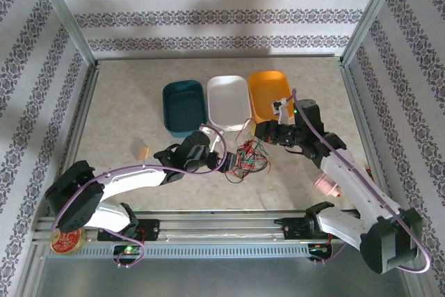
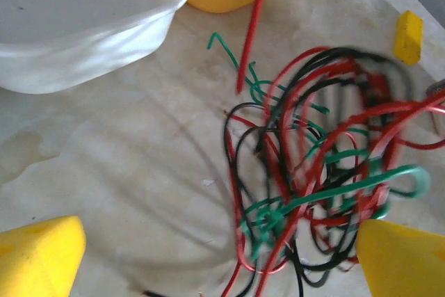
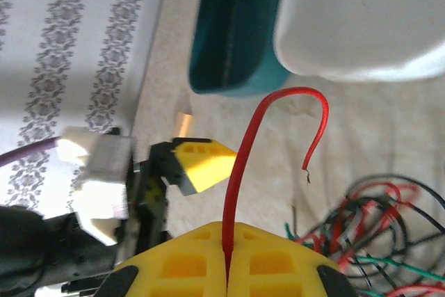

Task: Untangle the cables

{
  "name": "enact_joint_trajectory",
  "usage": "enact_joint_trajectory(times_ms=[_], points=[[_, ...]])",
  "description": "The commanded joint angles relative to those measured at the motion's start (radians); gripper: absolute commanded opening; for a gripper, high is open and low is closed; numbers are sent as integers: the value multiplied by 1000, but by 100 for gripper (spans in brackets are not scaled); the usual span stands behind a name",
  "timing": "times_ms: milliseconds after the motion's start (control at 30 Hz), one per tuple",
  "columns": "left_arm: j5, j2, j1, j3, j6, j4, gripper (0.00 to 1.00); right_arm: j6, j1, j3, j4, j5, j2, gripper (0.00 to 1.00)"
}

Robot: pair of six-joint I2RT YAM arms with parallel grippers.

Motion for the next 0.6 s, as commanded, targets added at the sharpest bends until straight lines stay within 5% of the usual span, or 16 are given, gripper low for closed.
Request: enact_joint_trajectory(times_ms=[0,367,567], points=[[61,57,3,25,18,58,100,55,-27,-37,-15,52,59,0],[107,268,3,145,12,142,90,54,-17,-56,-59,172,135,0],[34,354,3,148,-27,204,58,72,-9,-93,-59,217,113,0]])
